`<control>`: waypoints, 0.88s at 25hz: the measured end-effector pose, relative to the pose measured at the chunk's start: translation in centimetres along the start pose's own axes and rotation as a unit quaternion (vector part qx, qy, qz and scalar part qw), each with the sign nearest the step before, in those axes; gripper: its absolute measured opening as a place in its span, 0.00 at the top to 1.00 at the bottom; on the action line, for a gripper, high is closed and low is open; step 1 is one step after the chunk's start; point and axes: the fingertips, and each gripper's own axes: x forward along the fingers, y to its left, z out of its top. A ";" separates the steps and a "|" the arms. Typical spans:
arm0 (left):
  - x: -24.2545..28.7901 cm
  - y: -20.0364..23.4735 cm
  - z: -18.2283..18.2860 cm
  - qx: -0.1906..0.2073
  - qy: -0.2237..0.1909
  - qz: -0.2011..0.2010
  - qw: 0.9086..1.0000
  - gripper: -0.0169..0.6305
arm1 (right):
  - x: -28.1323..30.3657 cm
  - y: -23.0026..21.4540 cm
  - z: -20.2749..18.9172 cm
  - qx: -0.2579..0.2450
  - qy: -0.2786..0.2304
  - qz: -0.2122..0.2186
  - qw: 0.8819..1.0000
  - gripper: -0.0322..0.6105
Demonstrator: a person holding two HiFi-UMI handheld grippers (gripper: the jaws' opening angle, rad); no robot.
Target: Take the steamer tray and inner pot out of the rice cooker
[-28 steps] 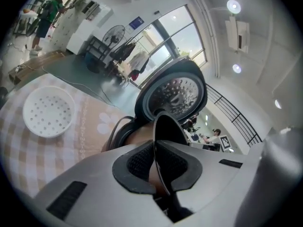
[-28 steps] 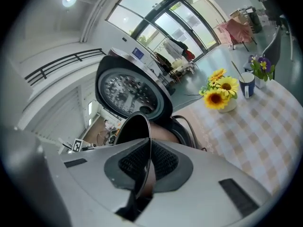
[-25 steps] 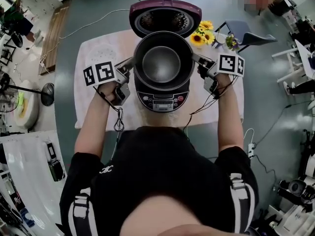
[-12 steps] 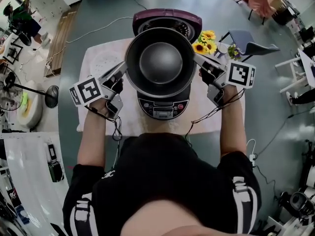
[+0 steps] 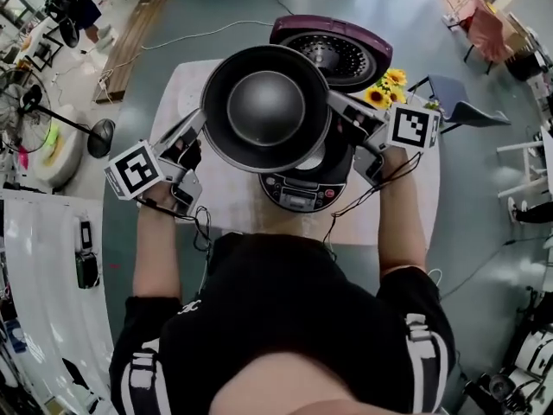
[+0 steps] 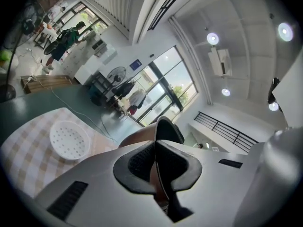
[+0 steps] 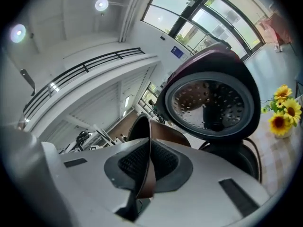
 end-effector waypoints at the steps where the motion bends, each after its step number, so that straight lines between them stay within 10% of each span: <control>1: -1.2 0.7 0.5 -0.003 -0.005 0.003 1.000 0.95 | 1.3 0.6 -0.4 -0.001 0.004 0.006 1.000 0.93; 8: -3.5 2.0 1.3 -0.032 -0.039 0.027 0.998 0.95 | 4.5 0.4 -1.7 0.008 0.045 0.025 0.999 0.93; 12: -6.7 5.0 2.2 -0.029 -0.032 0.037 0.998 0.95 | 6.7 -0.2 -3.8 -0.002 0.072 -0.056 0.996 0.93; 22: -16.5 16.9 1.7 -0.076 -0.002 0.052 0.996 0.95 | 18.7 1.8 -15.0 0.043 0.114 -0.062 0.991 0.93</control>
